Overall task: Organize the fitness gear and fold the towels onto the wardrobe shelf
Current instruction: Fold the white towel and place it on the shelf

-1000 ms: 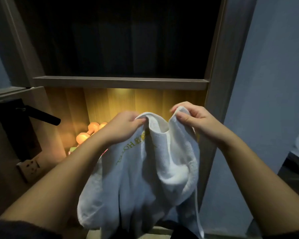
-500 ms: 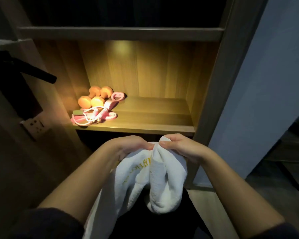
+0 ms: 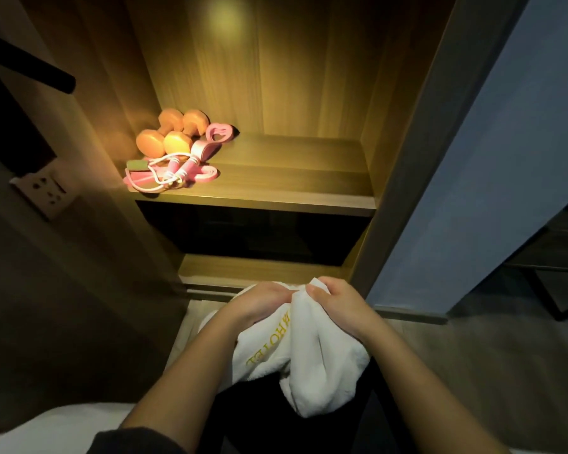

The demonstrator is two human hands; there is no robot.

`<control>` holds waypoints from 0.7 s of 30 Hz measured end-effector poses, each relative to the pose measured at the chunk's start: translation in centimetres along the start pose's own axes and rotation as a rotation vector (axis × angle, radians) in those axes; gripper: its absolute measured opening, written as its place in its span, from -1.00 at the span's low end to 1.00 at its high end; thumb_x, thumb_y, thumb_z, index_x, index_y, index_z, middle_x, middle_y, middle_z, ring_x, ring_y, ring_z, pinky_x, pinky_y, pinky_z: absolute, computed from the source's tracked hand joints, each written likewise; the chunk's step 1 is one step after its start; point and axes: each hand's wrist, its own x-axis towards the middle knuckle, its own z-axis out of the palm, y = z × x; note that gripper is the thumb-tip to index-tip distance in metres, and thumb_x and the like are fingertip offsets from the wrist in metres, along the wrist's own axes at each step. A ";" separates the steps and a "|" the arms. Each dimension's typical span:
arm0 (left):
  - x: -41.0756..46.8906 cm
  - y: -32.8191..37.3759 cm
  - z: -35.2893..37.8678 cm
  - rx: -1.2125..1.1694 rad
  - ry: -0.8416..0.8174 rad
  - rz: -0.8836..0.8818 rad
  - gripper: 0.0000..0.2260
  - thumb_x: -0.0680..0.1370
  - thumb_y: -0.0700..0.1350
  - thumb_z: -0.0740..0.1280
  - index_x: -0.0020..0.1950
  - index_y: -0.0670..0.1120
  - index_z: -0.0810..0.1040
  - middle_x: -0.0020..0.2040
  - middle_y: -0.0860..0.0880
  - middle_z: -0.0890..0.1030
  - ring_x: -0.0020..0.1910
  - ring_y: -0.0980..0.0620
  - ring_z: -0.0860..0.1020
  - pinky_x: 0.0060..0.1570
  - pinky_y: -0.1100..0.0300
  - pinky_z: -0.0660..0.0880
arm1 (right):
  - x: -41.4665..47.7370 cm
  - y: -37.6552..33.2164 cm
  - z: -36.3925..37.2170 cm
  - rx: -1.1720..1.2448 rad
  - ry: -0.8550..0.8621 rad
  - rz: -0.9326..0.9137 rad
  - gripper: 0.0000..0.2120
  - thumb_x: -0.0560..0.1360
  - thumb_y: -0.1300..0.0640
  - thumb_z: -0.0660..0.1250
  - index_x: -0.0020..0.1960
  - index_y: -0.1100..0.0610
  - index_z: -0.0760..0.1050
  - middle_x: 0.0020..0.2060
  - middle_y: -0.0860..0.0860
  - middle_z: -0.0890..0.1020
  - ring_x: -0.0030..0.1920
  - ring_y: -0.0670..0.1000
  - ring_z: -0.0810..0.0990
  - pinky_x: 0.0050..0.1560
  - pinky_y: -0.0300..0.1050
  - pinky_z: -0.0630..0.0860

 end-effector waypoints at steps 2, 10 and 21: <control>-0.2 -0.4 0.3 0.079 0.072 0.049 -0.75 0.48 0.08 0.41 0.02 -0.07 0.67 0.00 -0.03 0.71 0.01 0.02 0.65 0.10 0.04 0.54 | -0.1 0.2 0.1 -0.090 0.034 -0.026 -0.76 0.60 -0.05 0.21 -0.19 0.00 0.51 -0.28 -0.11 0.60 -0.23 -0.10 0.55 -0.23 -0.12 0.41; -3.2 -4.2 0.2 0.465 0.310 0.257 -0.73 0.47 0.05 0.44 0.13 0.17 0.50 -0.02 0.20 0.59 -0.08 0.26 0.52 -0.17 0.39 0.39 | 0.9 2.7 1.0 -0.263 0.100 0.035 -0.68 0.64 -0.04 0.14 0.23 0.12 0.50 0.11 0.05 0.61 0.11 0.10 0.56 0.04 -0.07 0.43; 0.5 -5.7 1.6 0.501 0.417 0.156 -0.76 0.51 0.07 0.39 0.16 0.14 0.49 0.02 0.18 0.60 0.01 0.08 0.55 -0.05 0.17 0.44 | -0.7 -0.3 -1.1 0.117 -0.042 -0.290 -0.79 0.56 -0.01 0.22 -0.01 -0.07 0.64 -0.07 -0.11 0.68 -0.01 -0.08 0.63 -0.04 -0.26 0.54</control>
